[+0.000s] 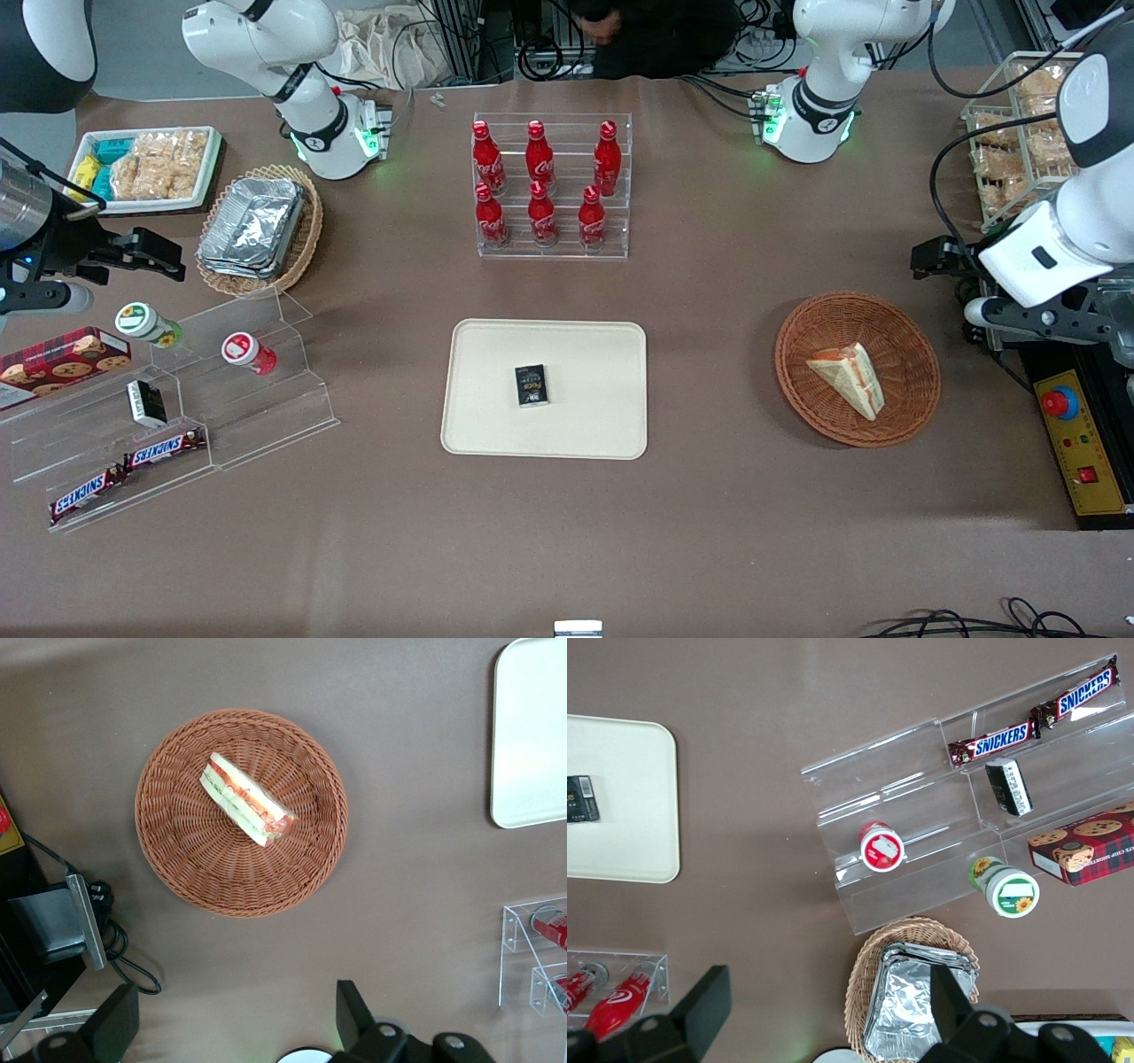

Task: Place sandwich from basket to tray
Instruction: 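Move the left gripper down over the wrapped sandwich in the wicker basket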

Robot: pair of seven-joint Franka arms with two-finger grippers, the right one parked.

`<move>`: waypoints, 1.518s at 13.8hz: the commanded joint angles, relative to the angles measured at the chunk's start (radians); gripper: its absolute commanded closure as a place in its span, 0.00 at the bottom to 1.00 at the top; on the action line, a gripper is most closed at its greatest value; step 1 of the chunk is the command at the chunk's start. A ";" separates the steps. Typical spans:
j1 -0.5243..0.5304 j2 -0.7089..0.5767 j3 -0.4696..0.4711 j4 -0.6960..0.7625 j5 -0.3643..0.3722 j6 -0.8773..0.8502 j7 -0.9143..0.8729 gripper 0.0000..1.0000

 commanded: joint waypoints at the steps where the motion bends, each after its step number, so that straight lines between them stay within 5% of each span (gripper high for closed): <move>1: -0.014 0.025 0.016 0.043 -0.019 -0.036 0.005 0.00; 5: -0.014 0.060 0.018 0.049 -0.013 -0.013 -0.052 0.00; 15: 0.012 0.091 0.018 -0.325 -0.012 0.542 -0.828 0.00; 21: 0.003 0.232 0.016 -0.333 -0.005 0.660 -0.905 0.00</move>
